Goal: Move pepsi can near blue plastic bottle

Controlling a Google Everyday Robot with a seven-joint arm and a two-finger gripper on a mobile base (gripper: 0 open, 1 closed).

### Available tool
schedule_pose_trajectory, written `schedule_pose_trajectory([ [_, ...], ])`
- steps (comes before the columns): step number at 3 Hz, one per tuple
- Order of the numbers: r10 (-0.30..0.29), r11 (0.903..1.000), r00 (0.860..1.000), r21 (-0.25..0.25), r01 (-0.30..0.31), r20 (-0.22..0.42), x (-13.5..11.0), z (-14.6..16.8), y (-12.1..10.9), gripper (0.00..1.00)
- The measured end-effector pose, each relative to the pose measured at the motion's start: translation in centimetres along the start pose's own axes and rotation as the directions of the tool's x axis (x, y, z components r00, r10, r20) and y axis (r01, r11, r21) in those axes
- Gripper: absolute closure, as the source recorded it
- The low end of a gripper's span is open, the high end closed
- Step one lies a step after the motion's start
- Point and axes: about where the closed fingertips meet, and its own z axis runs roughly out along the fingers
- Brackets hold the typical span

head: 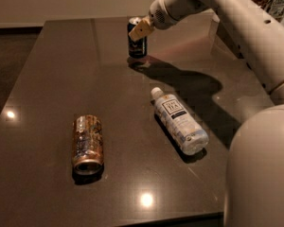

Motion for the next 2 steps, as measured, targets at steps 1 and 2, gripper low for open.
schedule_pose_trajectory([
  [1, -0.087, 0.9947, 0.996, -0.053, 0.088, 0.007, 1.5, -3.5, 3.3, 1.0],
  [2, -0.142, 0.986, 0.99, -0.089, 0.141, -0.003, 3.2, -5.1, 5.6, 1.0],
])
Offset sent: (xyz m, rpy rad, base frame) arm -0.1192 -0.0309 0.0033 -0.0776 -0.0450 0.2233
